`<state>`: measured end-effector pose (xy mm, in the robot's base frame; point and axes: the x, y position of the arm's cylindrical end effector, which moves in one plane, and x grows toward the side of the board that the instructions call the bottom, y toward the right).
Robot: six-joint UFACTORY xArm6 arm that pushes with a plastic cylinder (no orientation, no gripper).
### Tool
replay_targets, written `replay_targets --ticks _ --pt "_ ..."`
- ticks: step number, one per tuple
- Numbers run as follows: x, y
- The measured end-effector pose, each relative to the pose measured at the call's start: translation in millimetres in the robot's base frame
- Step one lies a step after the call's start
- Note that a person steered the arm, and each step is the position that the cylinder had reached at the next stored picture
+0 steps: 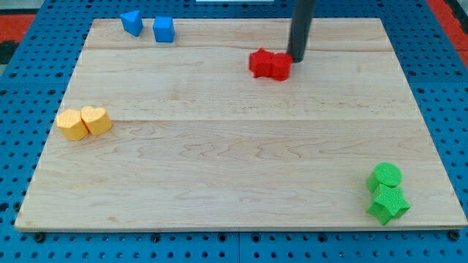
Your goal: Nudge the blue cube down a bit
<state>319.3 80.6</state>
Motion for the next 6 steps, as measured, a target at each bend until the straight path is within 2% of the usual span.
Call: replay_targets --ticks 1,2,3,6 --pt "-28.9 -37.5" --pt "-98.7 -51.9" --pt "-126.0 -95.4" --pt "-127.8 -196.6"
